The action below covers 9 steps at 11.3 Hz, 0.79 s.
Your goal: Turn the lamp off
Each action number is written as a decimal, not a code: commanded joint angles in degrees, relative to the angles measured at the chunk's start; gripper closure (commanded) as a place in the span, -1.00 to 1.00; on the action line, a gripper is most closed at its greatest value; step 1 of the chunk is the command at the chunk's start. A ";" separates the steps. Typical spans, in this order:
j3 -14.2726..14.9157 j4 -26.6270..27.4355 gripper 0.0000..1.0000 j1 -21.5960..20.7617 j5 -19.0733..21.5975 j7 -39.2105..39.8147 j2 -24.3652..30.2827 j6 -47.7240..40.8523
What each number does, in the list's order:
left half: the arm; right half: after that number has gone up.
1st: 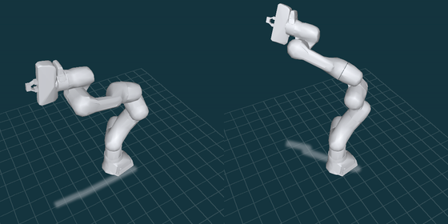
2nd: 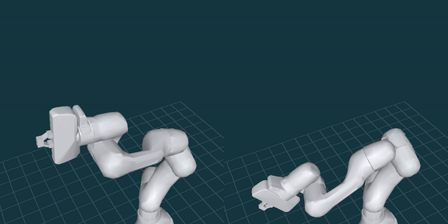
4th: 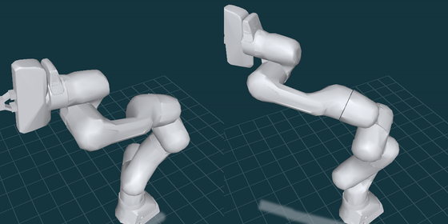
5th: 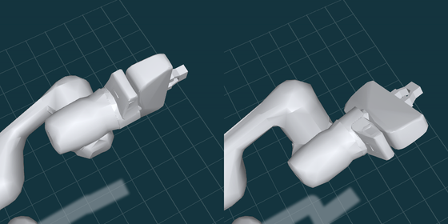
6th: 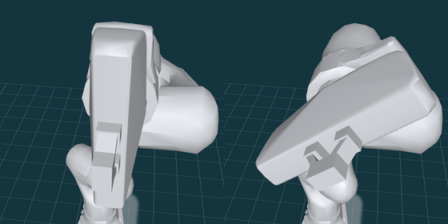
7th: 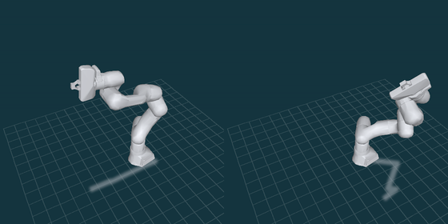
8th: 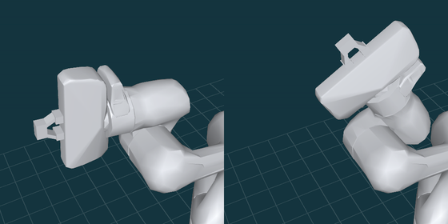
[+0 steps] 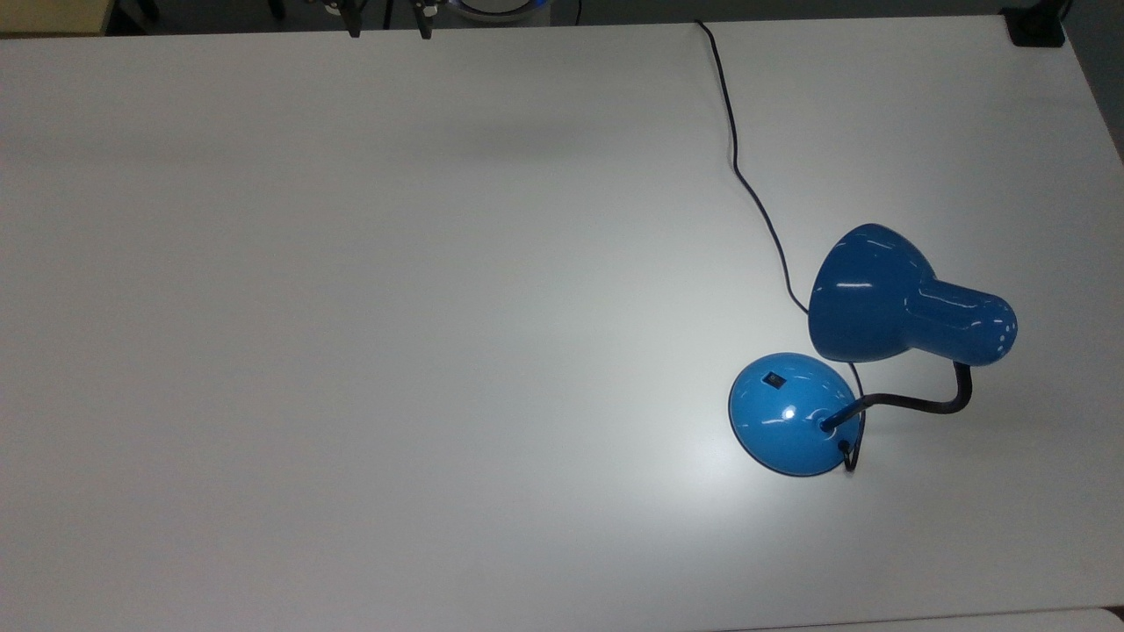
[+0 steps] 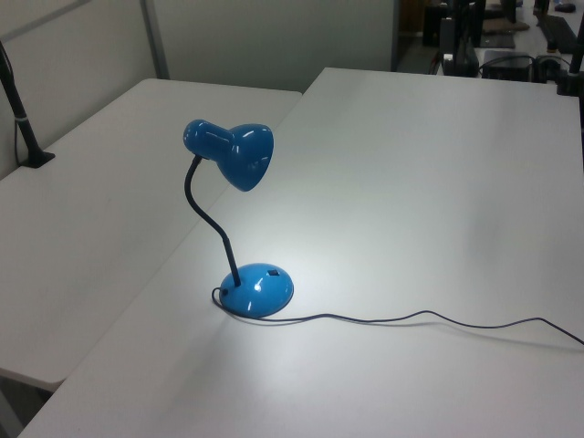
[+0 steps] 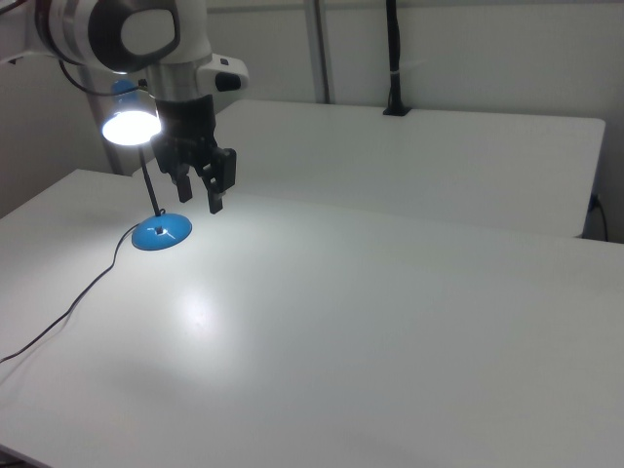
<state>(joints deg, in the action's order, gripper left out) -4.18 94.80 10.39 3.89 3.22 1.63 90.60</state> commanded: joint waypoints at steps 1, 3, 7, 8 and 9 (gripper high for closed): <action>-0.04 -0.76 0.78 -0.46 -0.38 1.69 -0.93 -1.31; -0.13 -0.93 0.94 -2.91 -1.07 4.85 -3.38 -0.87; 0.05 -0.76 1.00 -8.97 -1.52 15.57 -5.50 -0.34; 0.48 -0.93 1.00 -11.51 -2.82 17.67 -6.98 0.18; 2.05 -0.85 1.00 -14.41 -3.53 20.04 -8.39 3.23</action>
<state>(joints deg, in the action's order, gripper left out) -4.69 94.77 1.81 2.87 17.52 -3.87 90.62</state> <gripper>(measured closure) 0.991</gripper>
